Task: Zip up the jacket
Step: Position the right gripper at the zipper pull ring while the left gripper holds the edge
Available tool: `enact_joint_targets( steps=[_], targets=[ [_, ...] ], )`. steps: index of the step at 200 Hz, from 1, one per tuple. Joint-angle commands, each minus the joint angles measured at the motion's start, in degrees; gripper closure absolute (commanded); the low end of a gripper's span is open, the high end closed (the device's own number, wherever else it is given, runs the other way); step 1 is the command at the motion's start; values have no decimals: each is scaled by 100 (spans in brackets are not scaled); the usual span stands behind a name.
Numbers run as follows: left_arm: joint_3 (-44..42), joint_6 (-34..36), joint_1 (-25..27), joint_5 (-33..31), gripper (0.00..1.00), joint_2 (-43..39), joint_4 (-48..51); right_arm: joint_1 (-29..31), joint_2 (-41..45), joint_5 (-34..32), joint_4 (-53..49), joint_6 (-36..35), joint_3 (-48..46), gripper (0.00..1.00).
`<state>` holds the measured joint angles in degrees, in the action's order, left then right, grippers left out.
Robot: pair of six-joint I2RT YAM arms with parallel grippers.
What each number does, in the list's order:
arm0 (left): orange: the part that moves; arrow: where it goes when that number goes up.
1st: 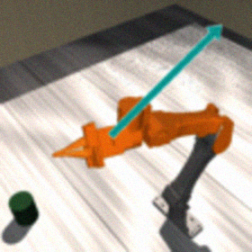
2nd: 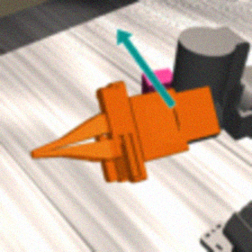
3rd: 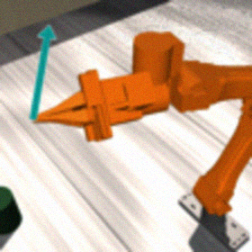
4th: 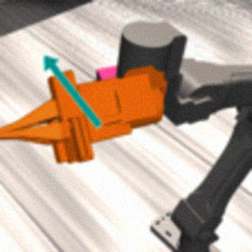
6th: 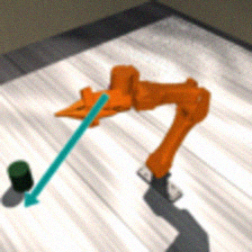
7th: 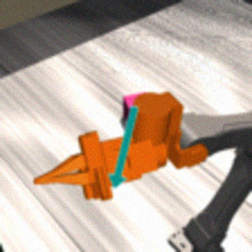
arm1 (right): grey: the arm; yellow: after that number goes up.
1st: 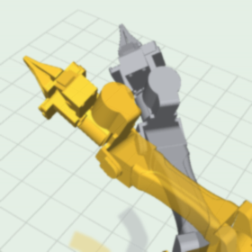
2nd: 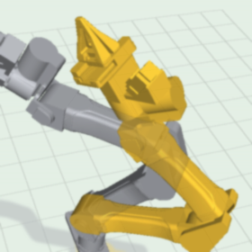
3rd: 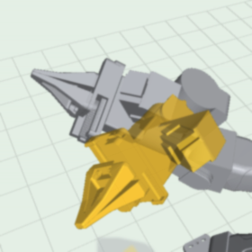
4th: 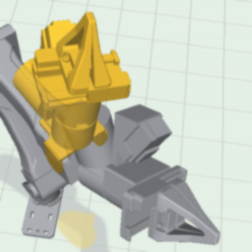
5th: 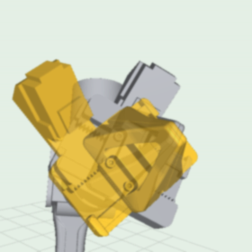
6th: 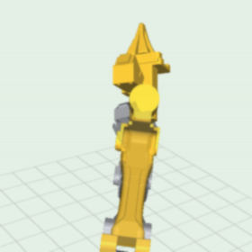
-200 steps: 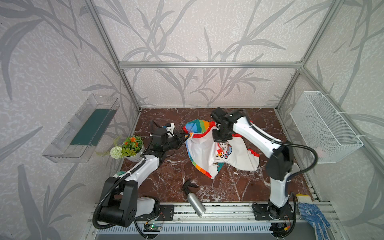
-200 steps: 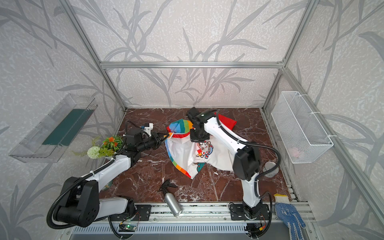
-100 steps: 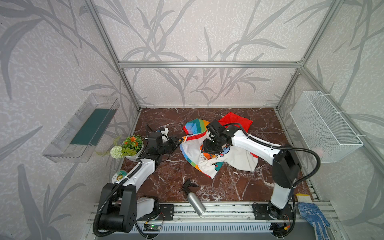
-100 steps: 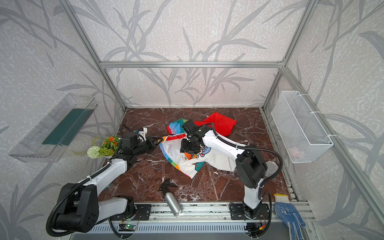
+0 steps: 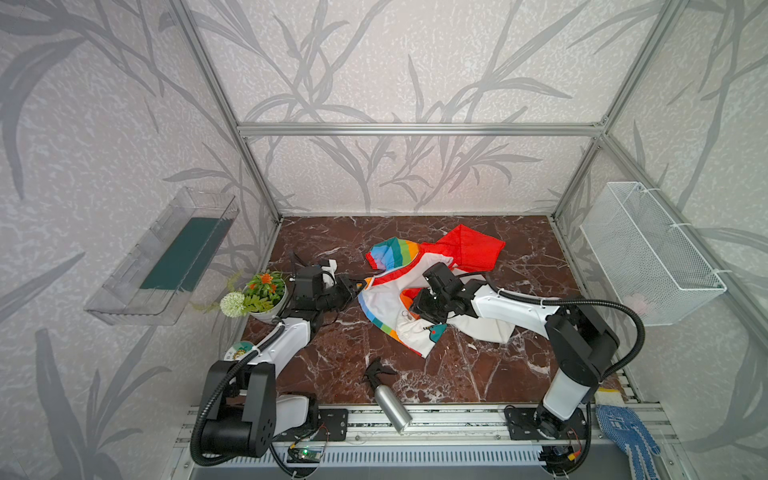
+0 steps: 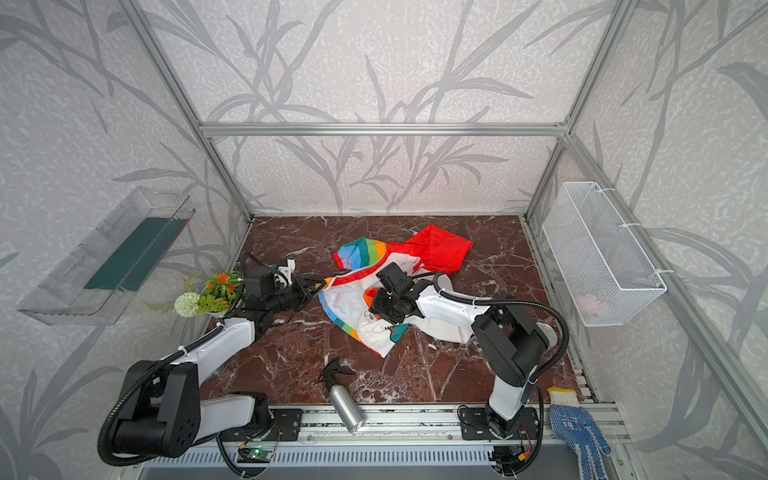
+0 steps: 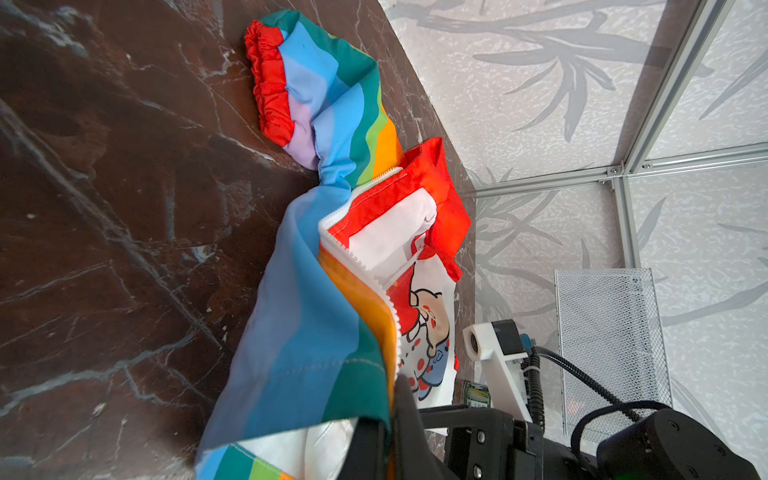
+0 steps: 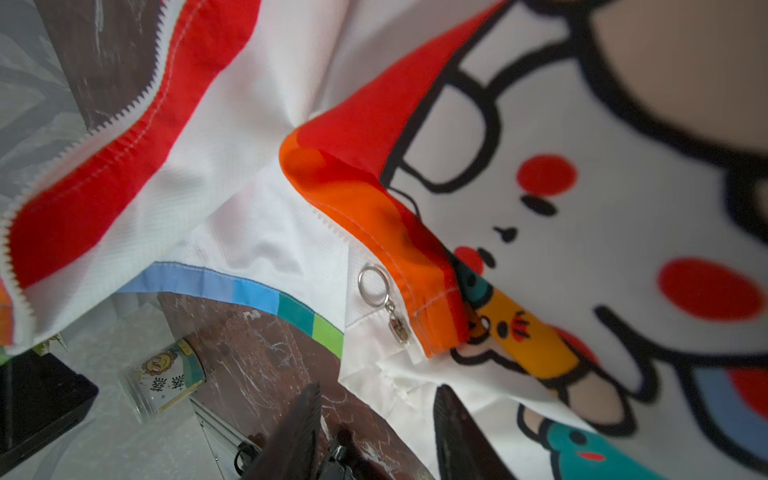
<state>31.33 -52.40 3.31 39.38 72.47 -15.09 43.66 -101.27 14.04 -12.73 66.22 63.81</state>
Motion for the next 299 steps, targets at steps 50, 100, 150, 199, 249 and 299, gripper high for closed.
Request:
enact_joint_targets(
  steps=[50, 100, 150, 199, 249, 299],
  targets=[
    [-75, 11, -8, 84, 100, 31, -164, 46, -151, -175, 361, 304, -158, 53],
    [-79, 11, -6, 67, 100, 29, -169, 54, -235, -134, 343, 304, -150, 50],
    [-81, 18, -7, 54, 100, 29, -152, 68, -116, -201, 288, 304, -256, 48],
    [-83, 5, -6, 45, 100, 21, -148, 99, -182, -73, 487, 357, -320, 48],
    [-75, 19, -6, 61, 100, 45, -143, 74, -216, -31, 871, 524, -511, 50],
    [-66, 24, -9, 43, 100, 2, -88, 64, -340, 136, 1384, 594, -554, 52]
  ],
)
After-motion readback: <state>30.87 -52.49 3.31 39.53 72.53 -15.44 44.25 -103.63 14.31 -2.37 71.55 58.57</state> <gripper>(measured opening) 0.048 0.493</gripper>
